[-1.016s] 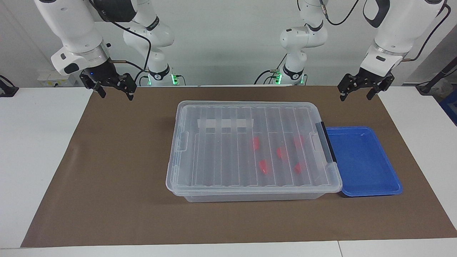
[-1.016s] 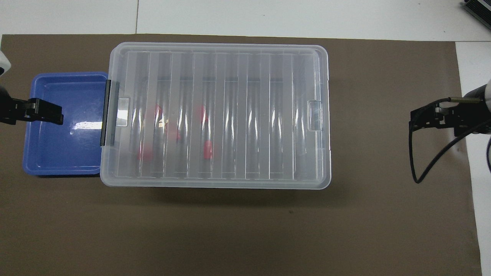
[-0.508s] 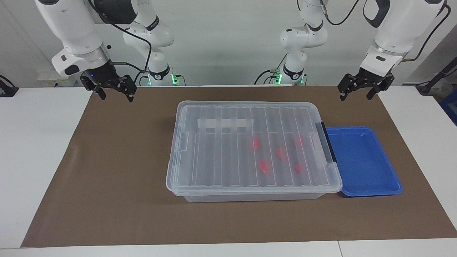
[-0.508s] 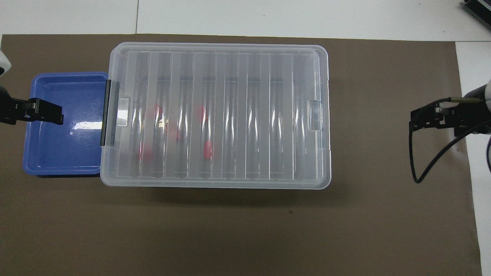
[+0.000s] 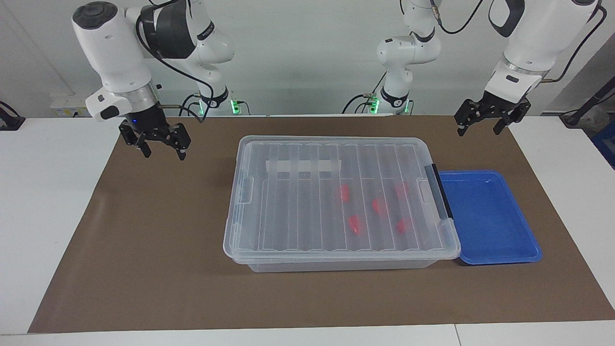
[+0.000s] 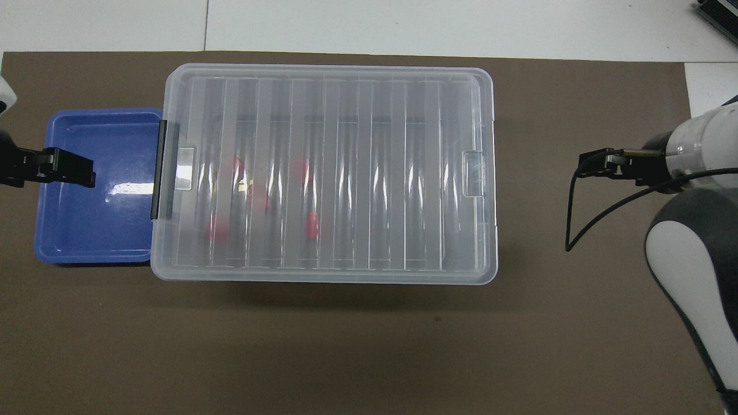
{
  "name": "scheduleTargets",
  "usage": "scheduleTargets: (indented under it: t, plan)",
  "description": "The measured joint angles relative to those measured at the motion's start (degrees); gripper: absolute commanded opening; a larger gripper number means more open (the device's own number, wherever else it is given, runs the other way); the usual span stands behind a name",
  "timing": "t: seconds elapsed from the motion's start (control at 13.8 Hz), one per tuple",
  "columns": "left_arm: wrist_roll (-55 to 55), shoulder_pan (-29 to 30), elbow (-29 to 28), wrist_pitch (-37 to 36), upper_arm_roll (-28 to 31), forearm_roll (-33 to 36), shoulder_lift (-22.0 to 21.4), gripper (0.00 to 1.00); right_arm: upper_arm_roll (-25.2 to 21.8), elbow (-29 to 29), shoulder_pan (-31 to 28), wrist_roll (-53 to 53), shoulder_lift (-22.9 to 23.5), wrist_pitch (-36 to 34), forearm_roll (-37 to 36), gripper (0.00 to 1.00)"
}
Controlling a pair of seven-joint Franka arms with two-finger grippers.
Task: Place red block in blue tray from box
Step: 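Reach the right gripper to the near edge of the clear lid, then slide the clear lid away from the left gripper with the right gripper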
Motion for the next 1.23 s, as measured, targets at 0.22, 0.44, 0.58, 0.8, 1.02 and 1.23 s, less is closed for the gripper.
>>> scheduleTargets:
  t: [0.22,0.44,0.58,0.8,1.02,1.23]
  plan:
    - [0.0,0.0,0.0,0.0,0.0,0.0,0.0,1.0,0.1,-1.0,3.6,4.8,1.7,4.8,0.0,0.66]
    - [0.0,0.0,0.0,0.0,0.0,0.0,0.0,1.0,0.2,-1.4,8.3,13.1,4.0,8.4,0.0,0.94]
    - [0.0,0.0,0.0,0.0,0.0,0.0,0.0,1.0,0.3,-1.6,10.9,16.2,5.9,11.7,0.0,0.95]
    - [0.0,0.0,0.0,0.0,0.0,0.0,0.0,1.0,0.3,-2.3,12.7,16.8,7.8,12.5,0.0,0.95]
    - [0.0,0.0,0.0,0.0,0.0,0.0,0.0,1.0,0.2,-3.6,12.6,14.9,7.6,11.8,-0.2,0.93]
    - [0.0,0.0,0.0,0.0,0.0,0.0,0.0,1.0,-0.1,-4.0,12.0,12.6,7.1,10.4,-2.1,0.81]
